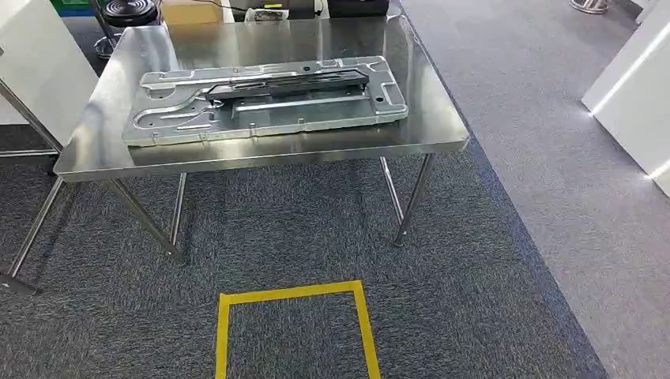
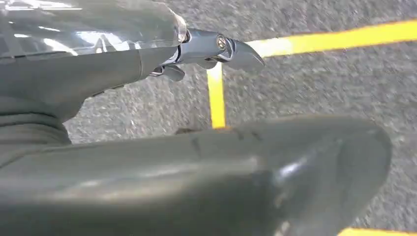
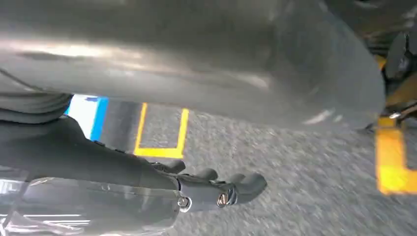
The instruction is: Take the parts from the cabinet and place them on the table.
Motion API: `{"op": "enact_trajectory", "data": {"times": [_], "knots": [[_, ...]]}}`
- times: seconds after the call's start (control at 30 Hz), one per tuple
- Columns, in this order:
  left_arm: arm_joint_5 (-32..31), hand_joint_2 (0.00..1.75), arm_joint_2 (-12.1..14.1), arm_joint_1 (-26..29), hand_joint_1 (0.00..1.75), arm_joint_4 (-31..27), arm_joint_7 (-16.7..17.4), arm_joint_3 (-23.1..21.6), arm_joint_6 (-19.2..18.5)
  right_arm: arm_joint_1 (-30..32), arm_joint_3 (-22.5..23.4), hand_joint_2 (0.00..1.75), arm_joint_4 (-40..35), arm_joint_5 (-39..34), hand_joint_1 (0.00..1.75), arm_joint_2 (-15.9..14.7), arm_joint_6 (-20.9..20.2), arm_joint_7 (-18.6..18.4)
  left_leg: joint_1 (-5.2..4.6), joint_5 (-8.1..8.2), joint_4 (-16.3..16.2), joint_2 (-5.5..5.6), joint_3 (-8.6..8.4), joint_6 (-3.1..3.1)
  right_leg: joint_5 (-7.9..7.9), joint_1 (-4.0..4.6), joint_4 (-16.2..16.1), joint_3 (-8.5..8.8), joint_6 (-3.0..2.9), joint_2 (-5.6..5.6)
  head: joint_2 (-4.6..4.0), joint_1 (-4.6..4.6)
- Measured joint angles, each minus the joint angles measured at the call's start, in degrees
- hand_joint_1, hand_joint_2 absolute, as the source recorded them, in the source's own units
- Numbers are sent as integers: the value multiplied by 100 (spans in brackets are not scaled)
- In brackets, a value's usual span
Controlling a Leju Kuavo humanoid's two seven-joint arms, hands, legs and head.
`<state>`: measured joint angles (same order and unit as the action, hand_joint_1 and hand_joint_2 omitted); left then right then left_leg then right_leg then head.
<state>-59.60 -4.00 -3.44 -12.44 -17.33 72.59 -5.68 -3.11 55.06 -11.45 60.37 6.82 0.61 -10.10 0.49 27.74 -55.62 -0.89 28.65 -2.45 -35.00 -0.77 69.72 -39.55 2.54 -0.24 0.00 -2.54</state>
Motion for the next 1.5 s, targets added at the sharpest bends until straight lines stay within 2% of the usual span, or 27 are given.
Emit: {"op": "enact_trajectory", "data": {"times": [0.03, 0.1, 0.17, 0.23, 0.27, 0.37, 0.43, 0.5, 0.53, 0.57, 0.6, 0.67, 0.7, 0.73, 0.77, 0.87, 0.9, 0.93, 1.0, 1.07, 1.13, 1.2, 1.23, 1.37, 1.43, 1.47, 1.5], "knots": [[-4, 0, 2, 0, 0, 0, 0, 2, 7, -3, -2, 0, 4, 7, 0, 0, 0, 13, -4, -65, -11, -2, 95, 5, -69, -4, 313, -16, 12, 0, 0, 0], [-37, 0, 2, -1, 0, 0, -2, 2, 7, -9, -4, 0, 7, 13, 0, 0, 11, 55, -6, -197, -55, -10, 288, 34, 300, -6, 424, 171, 13, -1, 0, 0], [-66, 0, 0, -1, 0, 0, -11, 2, -20, -10, -4, 0, 7, 11, 0, 0, 50, 81, -5, -297, -117, -8, 479, 66, 676, -5, -293, 775, -33, 0, 0, 0], [-83, 0, -4, -4, 0, 0, -18, 2, -46, -33, -4, 0, 7, 11, 0, 0, 70, 90, -37, -371, -185, 0, 557, 120, 426, 50, -1406, 1541, -124, 1, 0, 0], [-90, 0, -4, -5, 0, 0, -20, 2, -48, -36, -4, 0, 7, 11, 0, 0, 79, 90, -33, -431, -179, -10, 580, 162, 349, 47, -1554, 1597, -153, 4, 0, 0], [-103, 0, 2, -6, 0, 0, -17, 2, -48, -26, -4, 0, 13, 11, 0, 8, 90, 85, -30, -591, -139, -15, 615, 277, 496, 42, -1556, 1468, -281, 3, 0, 2], [-107, 0, 7, -5, 0, 0, -15, 2, -48, -57, -4, 0, 20, 11, 0, 13, 92, 81, 10, -40, -490, 34, 766, 300, 629, 31, -1558, 1328, -382, -41, 0, 0], [-111, 0, 7, 0, 0, 0, -15, 2, -55, -49, -4, 0, 20, 13, 0, 15, 81, 81, 27, 663, -1379, 36, 983, 347, 775, 60, -1550, 1135, -403, -47, 0, 0], [-118, 0, 7, -2, 0, 0, -15, 2, -63, -47, -4, 0, 20, 22, 0, 17, 74, 83, 27, 802, -1749, 35, 1041, 361, 842, 69, -1532, 1037, -404, -51, 0, 0], [-118, 0, 7, -2, 0, 0, -15, 2, -65, -48, -4, 0, 20, 29, 0, 17, 66, 87, 27, 733, -1969, 36, 1031, 366, 888, 76, -1514, 930, -401, -43, 0, 0], [-105, 0, 7, -3, 0, 0, -15, 2, -65, -48, -4, 0, 20, 35, 0, 18, 48, 120, 27, 497, -1947, 36, 911, 363, 942, 77, -1481, 817, -392, -44, 0, 0], [-96, 0, 7, -8, 0, 0, -7, 2, -63, -47, -4, 0, 20, 55, 0, 17, 28, 164, 26, -19, -1397, 37, 435, 335, 1021, 76, -1385, 623, -361, -44, 0, 0], [-92, 0, 7, -16, 0, 0, 0, 2, -63, -51, -7, 0, 20, 68, 0, 18, 20, 206, 25, -11, -850, 40, 30, 303, 1053, 76, -1323, 551, -337, -39, 0, 0], [-90, 0, 9, -29, 0, 0, 2, 2, -61, -51, -11, 0, 20, 77, 0, 18, 2, 243, -10, 261, -306, 39, -347, 272, 1072, 104, -1265, 498, -311, -36, 0, 0], [-83, 0, 9, -43, 0, 0, 2, 2, -55, -49, -22, 0, 20, 90, 0, 17, -13, 291, -11, 432, 48, 38, -499, 238, 1092, 112, -1224, 482, -277, -44, 0, 0], [-83, 0, 7, -31, 0, 0, 20, 2, -37, -54, -57, 0, 20, 105, 0, 15, -28, 359, -17, 378, 73, 34, -425, 117, 1206, 99, -1242, 462, -158, -57, 0, 0], [-83, 0, 0, -30, 0, 0, 26, 2, -35, -53, -57, 0, 20, 105, 0, 9, -28, 361, 9, 310, 92, 14, -404, 74, 1166, 70, -1191, 433, -127, -35, 0, 0], [-85, 0, -2, -37, 0, 0, 35, 2, -33, -52, -59, 0, 20, 105, 0, 9, -28, 363, 9, 273, 89, 9, -349, 30, 927, 58, -971, 332, -103, -16, 0, 0], [-87, 0, 0, -36, 0, 0, 37, 2, -26, -35, -59, 0, 20, 105, 0, 9, -28, 363, 5, 193, 79, 7, -243, 14, 361, 34, -54, -30, -44, 3, 0, 0], [-87, 0, 2, -19, 0, 0, 52, 4, -24, -22, -59, 0, 20, 101, 0, 11, -28, 363, 2, 144, 55, 7, -150, 33, 114, 17, 601, -241, -11, 2, 0, 0], [-87, 0, 2, -13, 0, 0, 52, 7, -17, -17, -59, 0, 20, 94, 0, 11, -28, 363, 3, 126, 35, 7, -122, 50, 371, -2, 168, 95, -11, 0, 0, 0], [-94, 0, 0, -17, 0, 0, 55, 7, -17, -23, -59, 0, 20, 88, 0, 9, -28, 365, 5, 123, 15, 9, -143, 75, 808, -2, -984, 801, -63, 0, 0, 0], [-94, 0, -2, -21, 0, 0, 55, 7, -17, -26, -59, 0, 20, 88, 0, 9, -28, 365, -19, 125, 9, 7, -126, 105, 745, 25, -1305, 978, -115, 1, 0, 0], [-107, 0, -2, -36, 0, 0, 55, 7, -15, -23, -57, 0, 20, 64, 0, 9, -15, 358, -25, 109, 4, 6, -108, 235, 775, 56, -1337, 919, -235, 0, 0, 0], [-118, 0, 5, -37, 0, 0, 55, 7, -17, -25, -57, 0, 20, 27, 0, 11, 30, 339, -7, 255, -164, 39, -37, 287, 827, 13, -1425, 945, -320, -18, 0, 0], [-125, 0, 4, -34, 0, 0, 52, 7, -19, -26, -55, 175, 20, 3, 0, 11, 44, 332, -6, 471, -491, 41, 119, 304, 834, 13, -1423, 931, -351, -20, 0, 0], [-136, 0, 7, -32, 0, 0, 50, 4, -35, -25, -52, 175, 20, -17, 0, 11, 50, 326, 5, 726, -986, 41, 350, 330, 840, 25, -1422, 916, -363, -20, 0, 0]]}}
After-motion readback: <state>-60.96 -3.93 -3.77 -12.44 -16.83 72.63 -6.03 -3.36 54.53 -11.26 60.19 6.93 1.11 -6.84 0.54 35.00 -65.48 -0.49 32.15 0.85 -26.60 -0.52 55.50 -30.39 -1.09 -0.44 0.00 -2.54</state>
